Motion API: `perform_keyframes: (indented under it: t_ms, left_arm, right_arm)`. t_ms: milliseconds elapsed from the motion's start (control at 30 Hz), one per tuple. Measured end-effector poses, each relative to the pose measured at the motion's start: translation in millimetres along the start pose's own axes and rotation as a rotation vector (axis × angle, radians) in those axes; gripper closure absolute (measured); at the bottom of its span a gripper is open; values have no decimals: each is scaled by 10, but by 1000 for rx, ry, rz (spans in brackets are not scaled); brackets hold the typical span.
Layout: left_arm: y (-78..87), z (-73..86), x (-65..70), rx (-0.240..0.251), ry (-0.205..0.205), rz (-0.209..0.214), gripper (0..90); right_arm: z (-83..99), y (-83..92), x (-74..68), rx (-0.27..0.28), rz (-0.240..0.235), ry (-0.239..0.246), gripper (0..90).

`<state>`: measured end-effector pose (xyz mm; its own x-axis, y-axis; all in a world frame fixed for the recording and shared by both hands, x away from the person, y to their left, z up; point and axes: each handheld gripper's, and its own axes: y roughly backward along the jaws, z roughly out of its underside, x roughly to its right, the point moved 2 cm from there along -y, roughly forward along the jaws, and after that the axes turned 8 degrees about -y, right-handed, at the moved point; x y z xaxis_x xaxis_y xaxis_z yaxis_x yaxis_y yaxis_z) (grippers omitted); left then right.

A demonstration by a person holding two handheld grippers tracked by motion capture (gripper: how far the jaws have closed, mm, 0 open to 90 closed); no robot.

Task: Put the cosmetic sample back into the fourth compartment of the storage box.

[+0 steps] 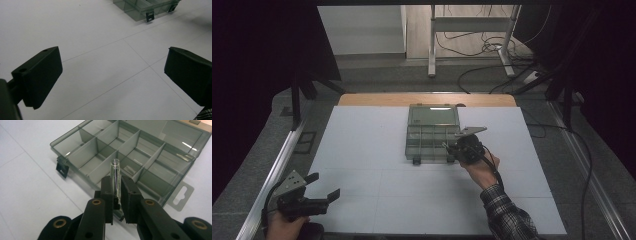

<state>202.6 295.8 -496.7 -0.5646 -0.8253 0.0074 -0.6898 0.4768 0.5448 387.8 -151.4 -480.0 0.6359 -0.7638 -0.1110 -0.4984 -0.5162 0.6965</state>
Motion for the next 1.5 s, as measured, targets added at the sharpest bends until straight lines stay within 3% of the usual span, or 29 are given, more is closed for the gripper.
perform_keyframes:
  t_ms: [1500]
  left_arm:
    - [-8,-1,-6,-3,9,4,18]
  right_arm:
    - [-230,-308,453,10,95,-34,802]
